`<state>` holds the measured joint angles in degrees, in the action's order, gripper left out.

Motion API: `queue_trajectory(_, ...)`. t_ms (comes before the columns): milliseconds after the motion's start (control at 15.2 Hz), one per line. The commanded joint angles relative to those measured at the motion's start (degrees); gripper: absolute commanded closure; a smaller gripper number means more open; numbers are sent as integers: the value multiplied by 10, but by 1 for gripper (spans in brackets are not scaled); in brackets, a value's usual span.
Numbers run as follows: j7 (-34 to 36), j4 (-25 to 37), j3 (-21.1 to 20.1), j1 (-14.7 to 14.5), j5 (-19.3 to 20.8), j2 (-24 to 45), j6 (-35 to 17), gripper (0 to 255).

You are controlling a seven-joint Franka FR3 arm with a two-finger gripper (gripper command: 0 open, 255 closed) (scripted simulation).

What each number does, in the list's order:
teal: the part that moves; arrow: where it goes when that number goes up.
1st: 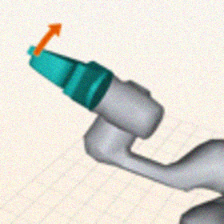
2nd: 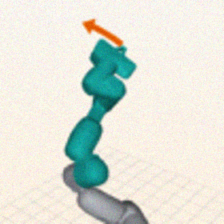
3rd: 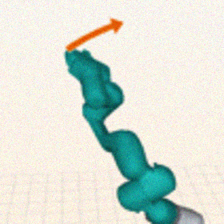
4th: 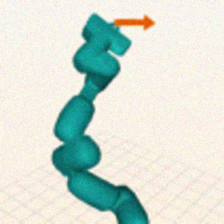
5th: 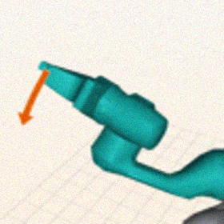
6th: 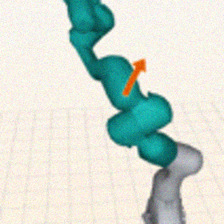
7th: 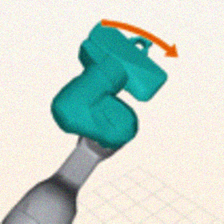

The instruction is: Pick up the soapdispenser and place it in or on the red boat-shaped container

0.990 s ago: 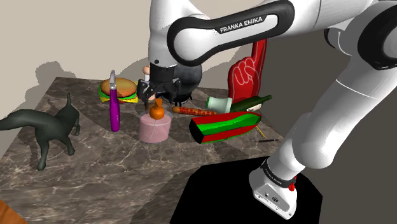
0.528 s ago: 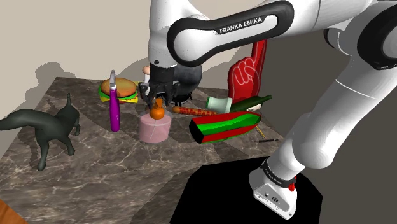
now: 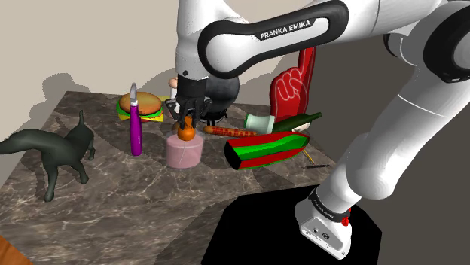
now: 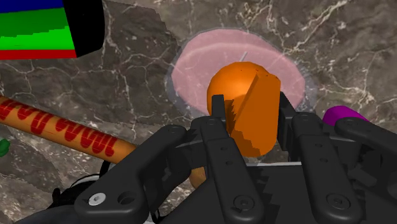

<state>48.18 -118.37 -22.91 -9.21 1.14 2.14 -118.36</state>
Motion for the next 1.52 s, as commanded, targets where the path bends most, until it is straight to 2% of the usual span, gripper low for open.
queue_trajectory(0, 0, 0, 0, 0, 0, 1, 1, 255)
queue_trajectory(1452, -12, 129, 2, 3, -16, -37, 165, 255)
